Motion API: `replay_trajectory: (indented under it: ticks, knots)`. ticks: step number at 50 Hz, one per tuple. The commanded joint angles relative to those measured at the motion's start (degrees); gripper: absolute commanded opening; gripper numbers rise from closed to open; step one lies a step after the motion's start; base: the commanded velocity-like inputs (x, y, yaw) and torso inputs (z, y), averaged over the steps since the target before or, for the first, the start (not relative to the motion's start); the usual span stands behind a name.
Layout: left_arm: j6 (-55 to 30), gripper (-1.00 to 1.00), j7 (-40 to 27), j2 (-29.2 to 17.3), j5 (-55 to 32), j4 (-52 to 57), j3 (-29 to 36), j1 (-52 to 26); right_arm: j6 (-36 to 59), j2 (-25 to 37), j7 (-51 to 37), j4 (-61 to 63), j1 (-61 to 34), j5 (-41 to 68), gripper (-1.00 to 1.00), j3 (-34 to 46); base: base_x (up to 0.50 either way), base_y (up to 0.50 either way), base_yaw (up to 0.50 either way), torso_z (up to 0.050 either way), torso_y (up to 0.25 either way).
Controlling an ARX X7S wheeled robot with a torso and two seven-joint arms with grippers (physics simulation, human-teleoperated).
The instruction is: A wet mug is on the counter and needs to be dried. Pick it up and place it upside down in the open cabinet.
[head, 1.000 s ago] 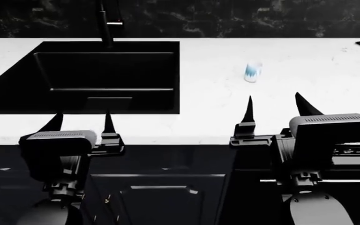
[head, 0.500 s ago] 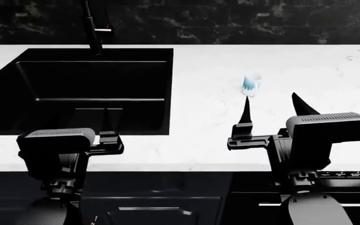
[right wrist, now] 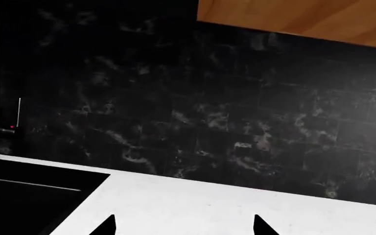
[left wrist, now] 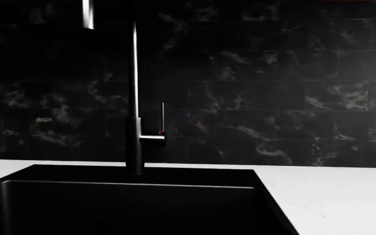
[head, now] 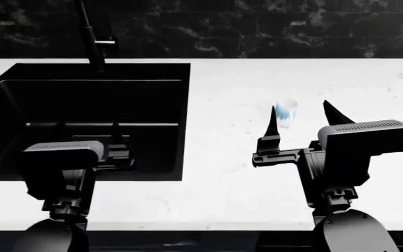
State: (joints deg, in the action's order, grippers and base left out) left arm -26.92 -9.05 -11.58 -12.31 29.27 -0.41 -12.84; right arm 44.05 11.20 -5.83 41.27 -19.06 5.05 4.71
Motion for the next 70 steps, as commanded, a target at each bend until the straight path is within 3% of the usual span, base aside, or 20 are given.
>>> replay_trajectory:
  ticks: [1,39,49,56,70]
  knots:
    - [-1.23,1.0,-0.95,-0.87,-0.62,1.71,-0.25,-0.54,2.84,0.69,-0.52,2.77,-1.32,0.73,1.0,-1.28,0.24,-0.02,0.0,0.0,0.0]
    - [-0.23,1.0,-1.97,-1.91,-1.54,1.05,-0.13,0.03,6.71,1.13,-2.29,4.39,-1.61,2.15,1.0,-1.04,0.23,-0.01,0.0,0.0,0.0]
    - [0.74,1.0,-1.8,-2.09,-1.63,-0.51,0.25,-0.25,26.37,2.11,1.35,6.23,-8.77,8.68,1.0,-4.6,0.0,0.0,0.0,0.0,0.0]
    - [1.24,1.0,-1.77,-2.19,-1.78,-1.2,0.31,-0.36,33.33,4.69,3.35,6.14,-12.55,10.6,1.0,-5.17,0.0,0.0,0.0,0.0,0.0]
    - [1.66,1.0,-2.08,-2.58,-1.97,-1.56,0.39,0.04,26.8,7.18,4.9,-2.06,-10.22,9.82,1.0,-5.45,0.0,0.0,0.0,0.0,0.0]
